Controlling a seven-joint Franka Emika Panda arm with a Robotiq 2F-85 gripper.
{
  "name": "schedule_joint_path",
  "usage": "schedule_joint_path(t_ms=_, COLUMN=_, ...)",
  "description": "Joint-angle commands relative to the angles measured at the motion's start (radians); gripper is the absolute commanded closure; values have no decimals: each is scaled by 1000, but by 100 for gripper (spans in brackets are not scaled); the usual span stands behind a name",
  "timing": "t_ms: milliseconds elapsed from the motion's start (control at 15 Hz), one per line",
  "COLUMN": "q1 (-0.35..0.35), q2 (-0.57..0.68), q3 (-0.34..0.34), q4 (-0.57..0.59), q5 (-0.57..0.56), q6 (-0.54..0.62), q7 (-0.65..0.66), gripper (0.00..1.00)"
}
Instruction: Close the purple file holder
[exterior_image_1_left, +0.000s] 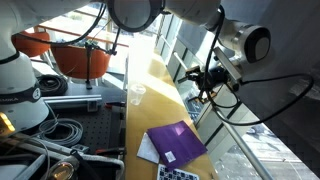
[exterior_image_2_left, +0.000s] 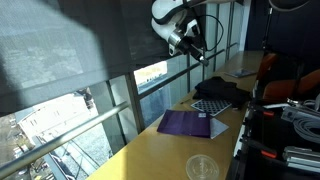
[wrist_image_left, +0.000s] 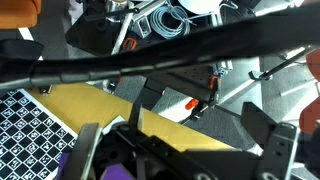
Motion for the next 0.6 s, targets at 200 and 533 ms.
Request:
schedule_joint_path(t_ms=200, q1=32, q2=-248, q3=14, q4=-389, q5=-11, q6=331, q7=-1, gripper=0)
schedule_joint_path(t_ms=533, q1=21, q2=-407, q3=61, q4=-629, q5=-7, q6=701, q7=6, gripper=0)
